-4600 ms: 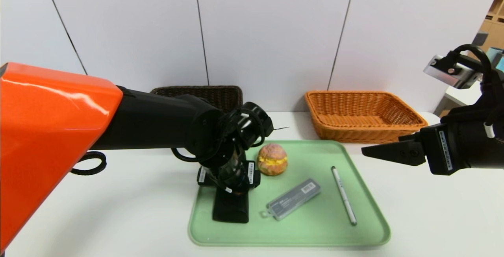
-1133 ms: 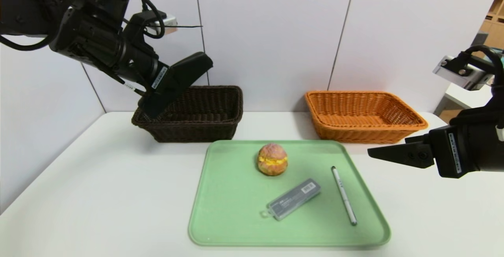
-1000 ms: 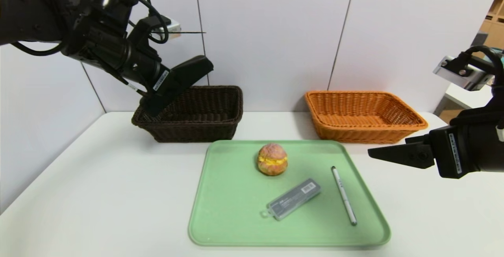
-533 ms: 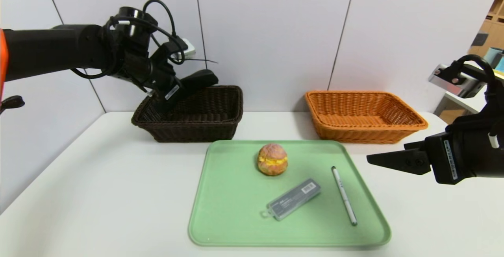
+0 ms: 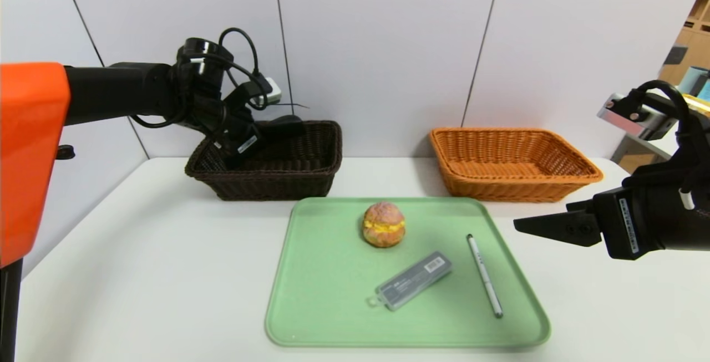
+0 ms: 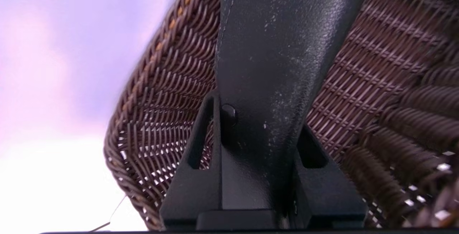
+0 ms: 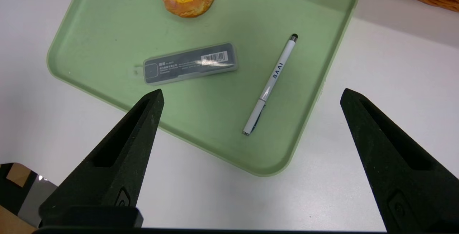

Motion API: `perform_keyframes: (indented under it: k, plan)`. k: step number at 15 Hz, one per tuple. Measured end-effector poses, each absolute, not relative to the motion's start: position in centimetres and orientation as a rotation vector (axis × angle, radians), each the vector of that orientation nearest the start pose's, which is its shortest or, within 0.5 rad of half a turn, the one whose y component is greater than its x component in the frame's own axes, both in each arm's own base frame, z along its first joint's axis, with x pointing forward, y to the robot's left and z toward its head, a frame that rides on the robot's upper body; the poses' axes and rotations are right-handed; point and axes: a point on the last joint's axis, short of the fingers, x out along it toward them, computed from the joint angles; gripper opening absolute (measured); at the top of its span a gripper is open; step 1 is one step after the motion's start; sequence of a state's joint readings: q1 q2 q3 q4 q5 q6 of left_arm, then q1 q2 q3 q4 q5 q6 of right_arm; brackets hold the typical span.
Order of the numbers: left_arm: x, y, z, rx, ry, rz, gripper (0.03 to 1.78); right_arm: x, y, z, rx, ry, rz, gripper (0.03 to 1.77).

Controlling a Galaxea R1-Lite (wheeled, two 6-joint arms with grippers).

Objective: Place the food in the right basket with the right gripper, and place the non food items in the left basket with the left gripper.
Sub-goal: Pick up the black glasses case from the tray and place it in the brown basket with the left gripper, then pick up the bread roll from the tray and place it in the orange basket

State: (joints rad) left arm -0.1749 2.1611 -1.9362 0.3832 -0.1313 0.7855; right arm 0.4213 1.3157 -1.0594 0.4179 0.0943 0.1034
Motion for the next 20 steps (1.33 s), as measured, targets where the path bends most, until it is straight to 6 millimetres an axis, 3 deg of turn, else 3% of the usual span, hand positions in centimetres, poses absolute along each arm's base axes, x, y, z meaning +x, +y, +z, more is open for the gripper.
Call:
perform_keyframes:
  k: [1, 4, 7, 12, 16, 20]
  plan:
    - [43.2, -7.9, 22.3, 0.768, 0.462, -0.521, 0.47, 17.5, 8.0, 25.5, -0.013, 0.698, 0.458, 1.70]
    - [43.5, -8.0, 22.0, 0.764, 0.462, -0.521, 0.86, 17.5, 8.0, 25.4, -0.011, 0.698, 0.455, 1.70]
    - [43.4, -8.0, 22.2, 0.750, 0.460, -0.515, 1.13, 17.6, 8.0, 25.4, -0.011, 0.699, 0.456, 1.70]
    - [42.2, -8.4, 24.6, 0.649, 0.421, -0.479, 1.41, 17.6, 8.0, 25.4, -0.011, 0.699, 0.454, 1.70]
    - [39.2, -12.1, 27.3, 0.443, 0.406, -0.500, 1.52, 17.6, 7.8, 25.5, -0.006, 0.698, 0.446, 1.70]
    - [35.4, -18.6, 28.2, 0.177, 0.466, -0.464, 1.59, 17.5, 7.5, 25.7, 0.000, 0.687, 0.435, 1.70]
